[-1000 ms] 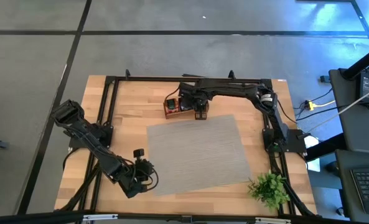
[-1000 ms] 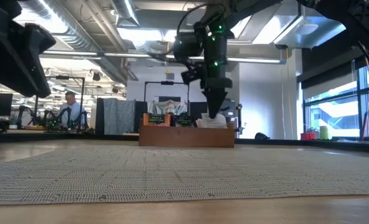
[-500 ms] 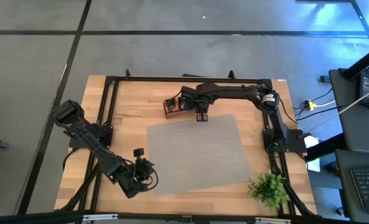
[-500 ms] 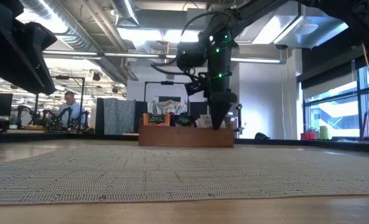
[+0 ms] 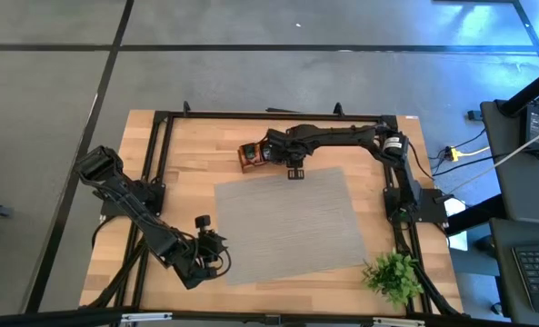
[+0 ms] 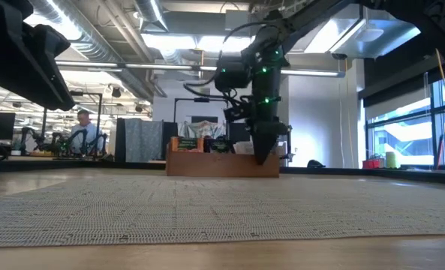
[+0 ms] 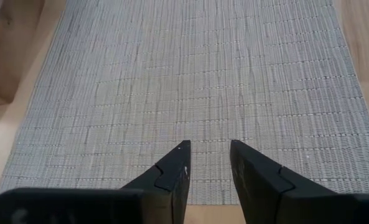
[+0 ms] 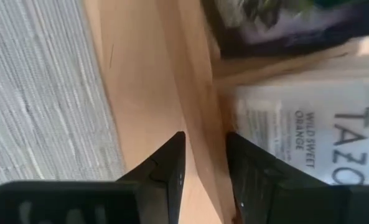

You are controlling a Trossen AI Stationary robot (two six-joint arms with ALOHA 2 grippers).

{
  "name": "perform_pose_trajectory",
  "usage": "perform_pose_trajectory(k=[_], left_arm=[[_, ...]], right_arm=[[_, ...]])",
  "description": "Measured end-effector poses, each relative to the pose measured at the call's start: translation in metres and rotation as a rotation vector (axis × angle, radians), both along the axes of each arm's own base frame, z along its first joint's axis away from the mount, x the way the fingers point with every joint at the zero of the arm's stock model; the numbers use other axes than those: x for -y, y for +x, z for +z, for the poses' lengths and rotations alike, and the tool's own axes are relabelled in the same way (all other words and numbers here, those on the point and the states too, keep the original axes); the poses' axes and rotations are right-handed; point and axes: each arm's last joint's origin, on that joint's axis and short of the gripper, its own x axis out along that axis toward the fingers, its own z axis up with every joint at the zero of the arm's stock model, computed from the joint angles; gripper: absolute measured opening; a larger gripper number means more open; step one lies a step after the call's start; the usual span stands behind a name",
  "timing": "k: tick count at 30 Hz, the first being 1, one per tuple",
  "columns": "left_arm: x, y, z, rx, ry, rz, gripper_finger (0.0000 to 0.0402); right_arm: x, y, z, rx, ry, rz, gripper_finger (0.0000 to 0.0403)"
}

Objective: Pick & Place Tea
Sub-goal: Return to Home Position

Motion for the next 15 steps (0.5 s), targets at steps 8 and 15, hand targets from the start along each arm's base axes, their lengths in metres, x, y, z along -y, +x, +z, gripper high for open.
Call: perform_pose_trajectory(k=[8, 15], left_arm=[[0.000, 0.000, 0.000, 0.000, 0.000, 0.000, 0.0109], [0.000, 0.000, 0.000, 0.000, -0.001, 0.000, 0.0109]], right_arm=[[-0.007, -0.007, -0.012, -0.015, 0.094, -0.075, 0.0117], [-0.019, -0.003, -0.011, 0.005, 0.132, -0.126, 0.0117]])
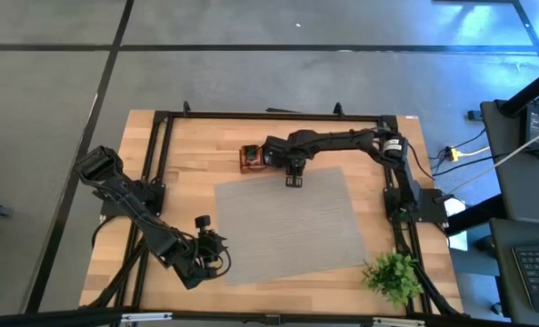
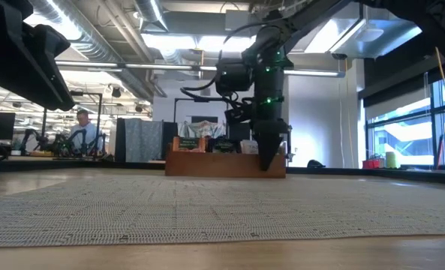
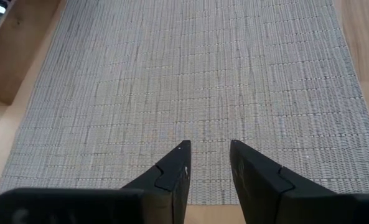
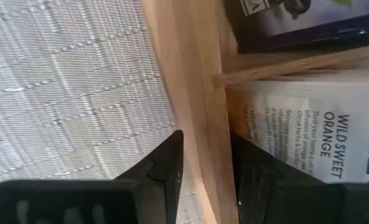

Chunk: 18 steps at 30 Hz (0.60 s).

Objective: Pick & Place Tea
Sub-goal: Return to Home Position

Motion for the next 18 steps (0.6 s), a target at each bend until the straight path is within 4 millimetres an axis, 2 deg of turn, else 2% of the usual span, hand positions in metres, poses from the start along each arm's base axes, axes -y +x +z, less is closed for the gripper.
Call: perform_pose_trajectory(k=[5, 11, 15, 18], left_arm=[[0.000, 0.000, 0.000, 0.000, -0.002, 0.002, 0.0109], [-0.004, 0.005, 0.000, 0.045, -0.025, 0.073, 0.0107], [-0.009, 0.018, -0.008, 0.056, -0.040, 0.119, 0.0110], [-0.013, 0.029, -0.020, 0.032, -0.029, 0.125, 0.0109]], right_arm=[[-0.008, 0.005, 0.013, 0.021, -0.034, 0.011, 0.0117], [-0.023, -0.001, 0.059, 0.117, -0.040, 0.002, 0.0117], [-0.050, -0.016, 0.083, 0.158, 0.011, 0.020, 0.0117], [-0.077, -0.031, 0.083, 0.161, 0.028, 0.042, 0.0117]])
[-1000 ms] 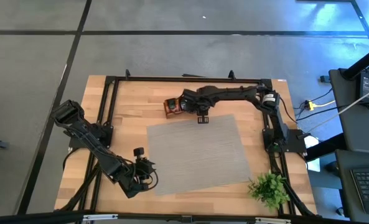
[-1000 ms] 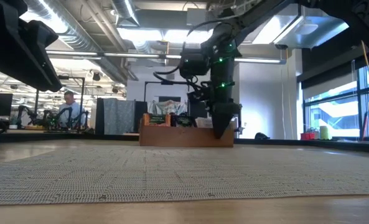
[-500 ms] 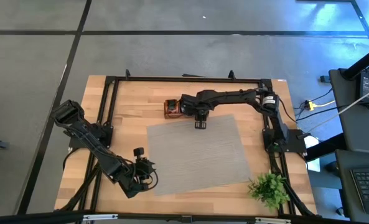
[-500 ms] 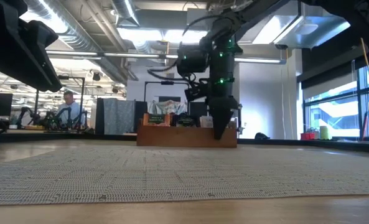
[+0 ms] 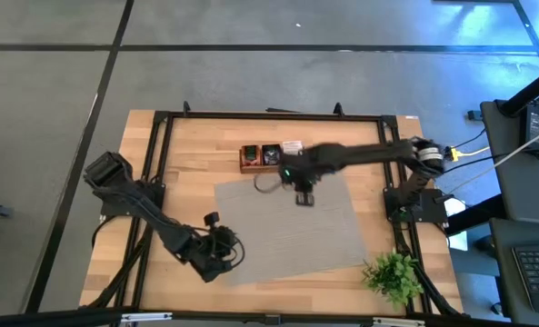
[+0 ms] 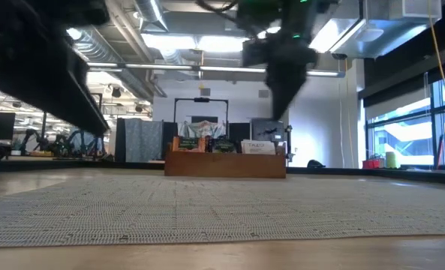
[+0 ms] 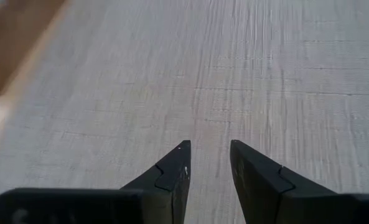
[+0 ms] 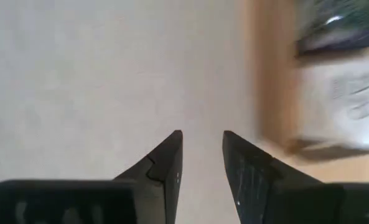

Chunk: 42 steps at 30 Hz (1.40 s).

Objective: Pick & Place Tea
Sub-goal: Return to Home Position

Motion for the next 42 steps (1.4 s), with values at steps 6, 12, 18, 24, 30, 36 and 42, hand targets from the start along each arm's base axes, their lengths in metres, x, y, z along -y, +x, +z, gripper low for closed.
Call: perform_pose_trajectory(k=[6, 12, 18, 24, 30, 36, 42], left_arm=[[-0.012, 0.015, -0.018, -0.075, -0.050, 0.035, 0.0107], [-0.021, 0.022, -0.022, -0.141, -0.125, 0.037, 0.0110], [-0.031, 0.025, -0.023, -0.175, -0.159, 0.076, 0.0107], [-0.045, 0.025, -0.026, -0.246, -0.203, 0.156, 0.0111], [-0.055, 0.025, -0.026, -0.288, -0.207, 0.211, 0.0109], [-0.057, 0.026, -0.026, -0.297, -0.218, 0.217, 0.0108], [-0.058, 0.021, -0.021, -0.306, -0.210, 0.219, 0.0111]], right_arm=[[-0.045, -0.047, -0.040, 0.018, 0.069, -0.006, 0.0117], [-0.072, -0.081, -0.079, 0.119, 0.117, -0.029, 0.0117], [-0.085, -0.101, -0.105, 0.089, 0.142, -0.067, 0.0117], [-0.098, -0.104, -0.110, 0.150, 0.170, -0.073, 0.0117], [-0.113, -0.107, -0.110, 0.160, 0.199, -0.042, 0.0117], [-0.115, -0.108, -0.110, 0.163, 0.196, -0.043, 0.0117], [-0.115, -0.107, -0.110, 0.178, 0.178, -0.046, 0.0117]])
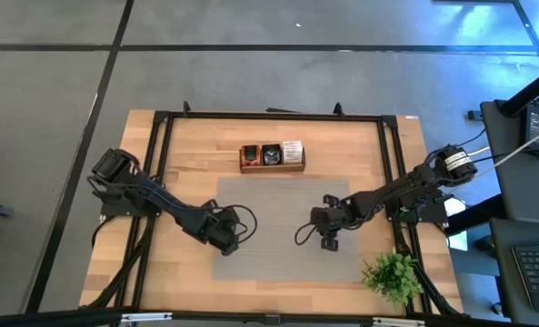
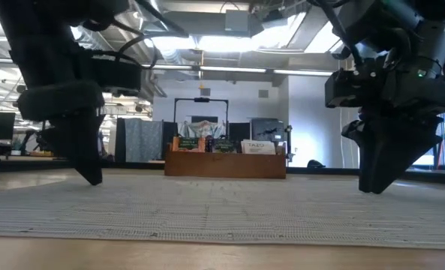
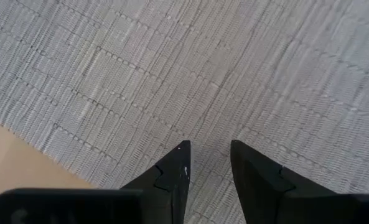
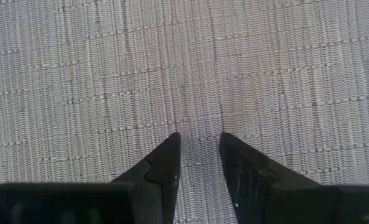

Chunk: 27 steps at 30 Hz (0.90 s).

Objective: Pick & Place Tea
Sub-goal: Return to Home Position

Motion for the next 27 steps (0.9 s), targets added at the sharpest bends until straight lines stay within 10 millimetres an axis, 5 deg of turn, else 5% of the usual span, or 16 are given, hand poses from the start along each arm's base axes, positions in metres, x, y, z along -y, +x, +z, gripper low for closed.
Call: perform_pose_trajectory(k=[8, 17, 27], left_arm=[[0.005, -0.009, 0.026, 0.087, -0.003, -0.024, 0.0107], [0.018, -0.020, 0.066, 0.330, 0.250, -0.193, 0.0108], [-0.007, -0.043, 0.124, 0.440, 0.361, -0.315, 0.0109]], right_arm=[[-0.001, 0.002, 0.018, 0.077, -0.005, 0.010, 0.0117], [-0.002, 0.000, 0.062, 0.256, 0.016, 0.031, 0.0117], [0.025, -0.052, 0.059, 0.468, -0.033, 0.043, 0.0117]])
